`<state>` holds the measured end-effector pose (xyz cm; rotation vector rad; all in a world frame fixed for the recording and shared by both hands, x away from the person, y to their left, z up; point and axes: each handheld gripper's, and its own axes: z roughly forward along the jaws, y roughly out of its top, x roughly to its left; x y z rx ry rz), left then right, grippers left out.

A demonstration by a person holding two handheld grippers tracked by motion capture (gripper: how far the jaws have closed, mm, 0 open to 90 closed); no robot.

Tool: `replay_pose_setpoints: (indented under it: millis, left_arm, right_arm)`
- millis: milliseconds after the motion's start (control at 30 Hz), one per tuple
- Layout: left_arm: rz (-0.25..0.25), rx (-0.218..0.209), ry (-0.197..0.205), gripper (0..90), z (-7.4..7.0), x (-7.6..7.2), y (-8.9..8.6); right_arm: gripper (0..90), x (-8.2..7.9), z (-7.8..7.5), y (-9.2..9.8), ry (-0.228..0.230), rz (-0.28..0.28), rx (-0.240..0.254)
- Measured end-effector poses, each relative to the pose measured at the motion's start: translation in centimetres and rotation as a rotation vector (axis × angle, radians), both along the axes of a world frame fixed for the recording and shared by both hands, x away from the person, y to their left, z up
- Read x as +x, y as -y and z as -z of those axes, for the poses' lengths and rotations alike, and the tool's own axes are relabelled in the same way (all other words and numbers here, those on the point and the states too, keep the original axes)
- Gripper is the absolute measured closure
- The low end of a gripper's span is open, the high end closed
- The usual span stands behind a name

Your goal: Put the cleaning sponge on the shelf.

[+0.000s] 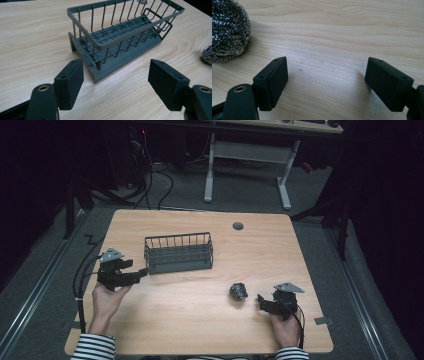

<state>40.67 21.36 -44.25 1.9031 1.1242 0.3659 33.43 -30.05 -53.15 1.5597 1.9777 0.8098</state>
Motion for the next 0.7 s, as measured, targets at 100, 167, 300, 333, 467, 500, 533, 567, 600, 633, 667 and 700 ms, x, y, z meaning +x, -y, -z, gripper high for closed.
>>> replay_pose_setpoints:
  millis: [100, 167, 300, 333, 467, 500, 533, 567, 600, 633, 667, 700]
  left_arm:
    - [-0.003, 0.01, -0.005, 28.9, -0.3, 0.6, 0.2]
    - [-0.006, 0.011, -0.004, 29.2, -0.4, 0.9, 0.3]
    - [-0.021, 0.015, 0.004, 31.2, -0.8, 1.8, 0.8]
    - [-0.025, 0.021, 0.004, 31.7, -0.8, 2.0, 0.9]
    - [-0.042, 0.036, -0.003, 33.0, -0.9, 3.0, 1.2]
    - [-0.046, 0.041, -0.003, 33.0, -1.0, 3.3, 1.3]
    - [-0.049, 0.044, -0.006, 33.1, -1.0, 3.5, 1.3]
    - [-0.056, 0.042, -0.009, 33.3, -1.0, 3.8, 1.3]
    - [-0.061, 0.032, -0.01, 33.7, -0.9, 4.0, 1.3]
    - [-0.069, 0.026, -0.012, 34.1, -0.8, 4.2, 1.2]
    - [-0.075, 0.025, -0.02, 34.5, -0.6, 4.5, 1.2]
    - [-0.083, 0.031, -0.028, 34.7, -0.4, 4.7, 1.1]
  right_arm:
    - [18.7, 0.0, 0.0, 0.0, 0.001, -0.002, 0.001]
    - [18.8, 0.0, 0.0, 0.0, 0.002, -0.005, -0.001]
    - [18.8, 0.0, 0.0, 0.0, 0.003, -0.006, -0.001]
    - [18.8, 0.0, 0.0, 0.0, 0.003, -0.008, -0.002]
    - [18.8, 0.0, 0.0, 0.0, 0.002, -0.006, 0.0]
    - [18.8, 0.0, 0.0, 0.0, 0.002, -0.006, 0.001]
    - [18.8, -0.1, 0.0, 0.0, 0.002, -0.006, 0.001]
    - [18.7, 0.0, 0.0, 0.0, 0.002, -0.007, 0.0]
    - [18.8, -0.1, 0.0, 0.0, 0.002, -0.007, 0.0]
    - [18.8, -0.1, 0.0, 0.0, 0.003, -0.007, 0.0]
    - [18.8, -0.1, 0.0, 0.0, 0.003, -0.007, 0.0]
    - [18.7, -0.1, 0.0, 0.0, 0.003, -0.007, 0.0]
